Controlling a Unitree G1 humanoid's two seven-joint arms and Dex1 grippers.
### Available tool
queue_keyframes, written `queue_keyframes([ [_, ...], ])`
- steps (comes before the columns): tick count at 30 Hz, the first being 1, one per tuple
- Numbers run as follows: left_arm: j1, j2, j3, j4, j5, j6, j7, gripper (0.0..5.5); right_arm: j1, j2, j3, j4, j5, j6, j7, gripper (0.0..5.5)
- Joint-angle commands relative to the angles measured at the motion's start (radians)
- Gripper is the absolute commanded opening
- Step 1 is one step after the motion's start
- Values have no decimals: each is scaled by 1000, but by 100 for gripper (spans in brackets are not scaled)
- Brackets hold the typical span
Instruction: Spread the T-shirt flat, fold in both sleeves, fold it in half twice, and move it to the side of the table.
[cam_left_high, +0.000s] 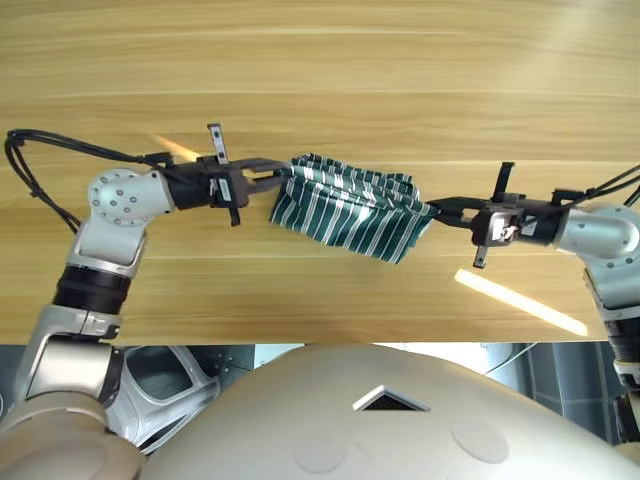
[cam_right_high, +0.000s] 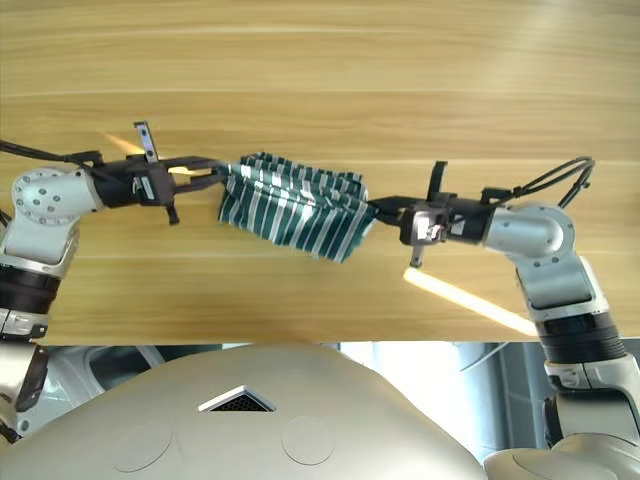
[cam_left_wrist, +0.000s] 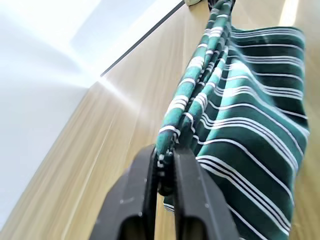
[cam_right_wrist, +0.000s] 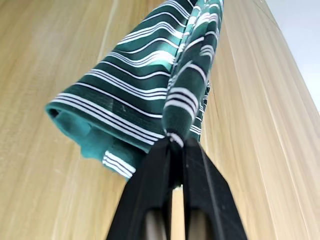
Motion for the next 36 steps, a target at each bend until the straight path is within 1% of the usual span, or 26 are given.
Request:
queue_keyframes([
  [1,-127,-69,-13,202,80,-8,21,31,-50,26,2,56,-65,23,-42,6],
  [5,-294,-200,-58,526,193,-67,84,31,-118,87,45,126,-163,48,-106,6],
  [8,-405,-298,-85,778,287,-106,193,31,-155,142,91,180,-247,69,-162,6],
  [12,-504,-386,-159,992,465,-99,452,31,-206,202,131,289,-351,89,-250,6],
  [15,-523,-434,-194,1089,544,-43,582,31,-249,246,167,405,-428,102,-327,6],
  [18,-504,-460,-191,1136,559,0,603,31,-262,284,193,479,-441,106,-347,6],
  [20,-482,-468,-172,1151,540,14,544,31,-269,304,190,523,-413,113,-342,6],
  [21,-474,-471,-160,1156,528,22,510,65,-272,312,187,544,-402,114,-340,44],
  [23,-459,-479,-133,1163,499,41,441,111,-275,326,193,598,-389,101,-340,93],
  [24,-453,-483,-115,1165,482,53,412,132,-277,337,197,629,-381,93,-339,119],
  [26,-447,-486,-57,1164,420,70,330,162,-292,358,169,692,-329,85,-338,154],
  [28,-457,-481,26,1158,335,88,274,202,-323,370,97,750,-240,110,-344,199],
  [31,-522,-460,245,1149,132,170,271,251,-391,406,-62,863,-46,161,-319,256],
  [32,-535,-453,301,1148,83,196,262,259,-410,420,-97,894,3,172,-296,267],
  [34,-550,-446,394,1146,11,245,262,298,-445,437,-163,956,83,193,-246,313],
  [36,-561,-445,473,1148,-43,295,305,340,-485,445,-237,1023,160,224,-196,360],
])
